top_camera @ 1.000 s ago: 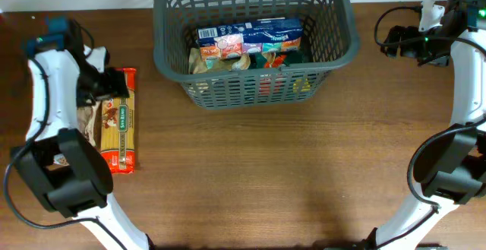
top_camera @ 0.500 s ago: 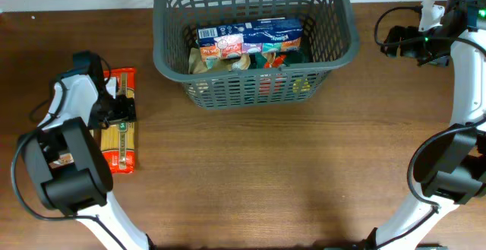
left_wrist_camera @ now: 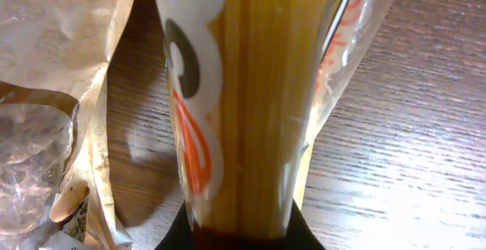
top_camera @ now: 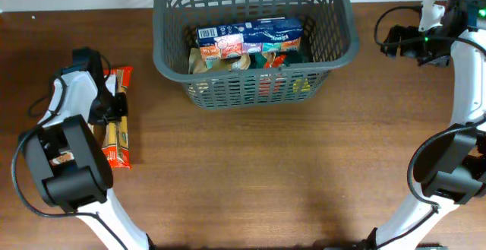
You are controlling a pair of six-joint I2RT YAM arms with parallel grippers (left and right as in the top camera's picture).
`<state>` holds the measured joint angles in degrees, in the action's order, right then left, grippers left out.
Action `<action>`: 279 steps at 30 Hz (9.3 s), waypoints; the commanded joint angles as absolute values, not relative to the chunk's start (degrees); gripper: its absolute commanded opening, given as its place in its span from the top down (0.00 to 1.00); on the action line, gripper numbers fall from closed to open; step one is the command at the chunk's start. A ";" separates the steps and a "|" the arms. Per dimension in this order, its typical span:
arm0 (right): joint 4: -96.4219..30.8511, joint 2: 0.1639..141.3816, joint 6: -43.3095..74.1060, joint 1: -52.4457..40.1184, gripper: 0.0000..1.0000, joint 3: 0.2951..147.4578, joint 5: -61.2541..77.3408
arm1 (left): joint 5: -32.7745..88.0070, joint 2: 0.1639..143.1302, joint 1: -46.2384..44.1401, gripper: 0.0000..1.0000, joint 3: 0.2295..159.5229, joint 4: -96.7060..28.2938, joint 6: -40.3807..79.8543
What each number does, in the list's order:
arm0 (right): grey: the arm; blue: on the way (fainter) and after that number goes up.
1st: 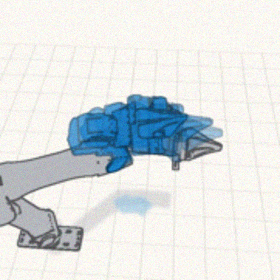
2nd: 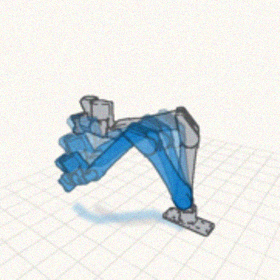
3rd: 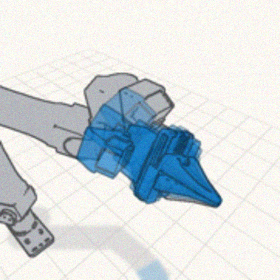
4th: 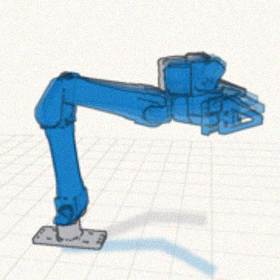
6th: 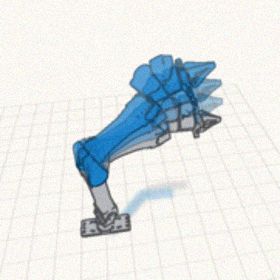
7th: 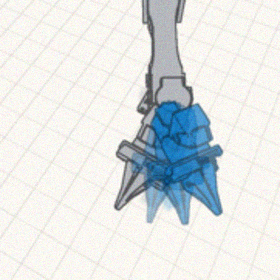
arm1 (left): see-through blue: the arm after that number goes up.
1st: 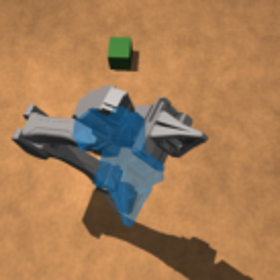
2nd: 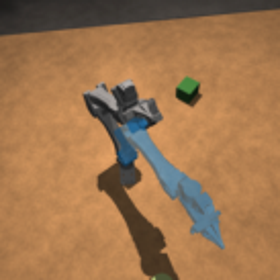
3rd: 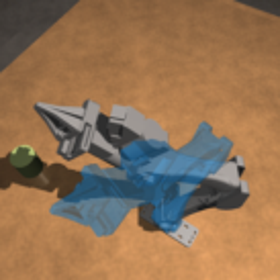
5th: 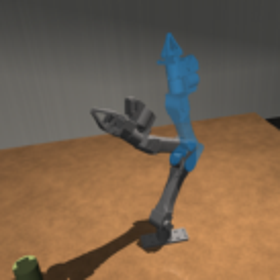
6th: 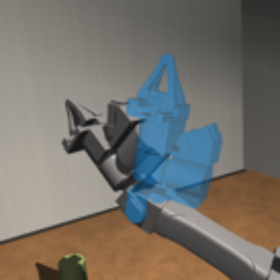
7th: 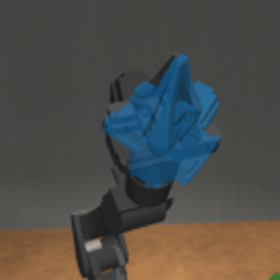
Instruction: Pack container
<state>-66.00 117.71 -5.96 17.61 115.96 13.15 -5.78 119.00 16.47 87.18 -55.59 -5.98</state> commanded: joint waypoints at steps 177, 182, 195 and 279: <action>-66.02 116.86 -5.48 17.65 0.01 115.79 13.65 | -12.67 116.18 -15.27 0.01 152.35 -66.57 -29.45; -66.02 116.86 -5.48 17.65 0.01 115.81 13.65 | -13.54 109.45 -8.27 0.01 152.35 -71.68 -20.05; -66.02 116.86 -5.48 17.65 0.01 115.79 13.65 | -12.67 110.08 12.86 0.01 151.70 -87.33 -8.32; -8.16 0.19 -10.66 5.23 0.01 2.07 -2.20 | -12.71 114.54 15.55 0.01 151.63 -89.23 -8.38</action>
<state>-8.34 0.84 -10.70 4.95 2.66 -1.30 -12.69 114.04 15.29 151.72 -89.34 -9.13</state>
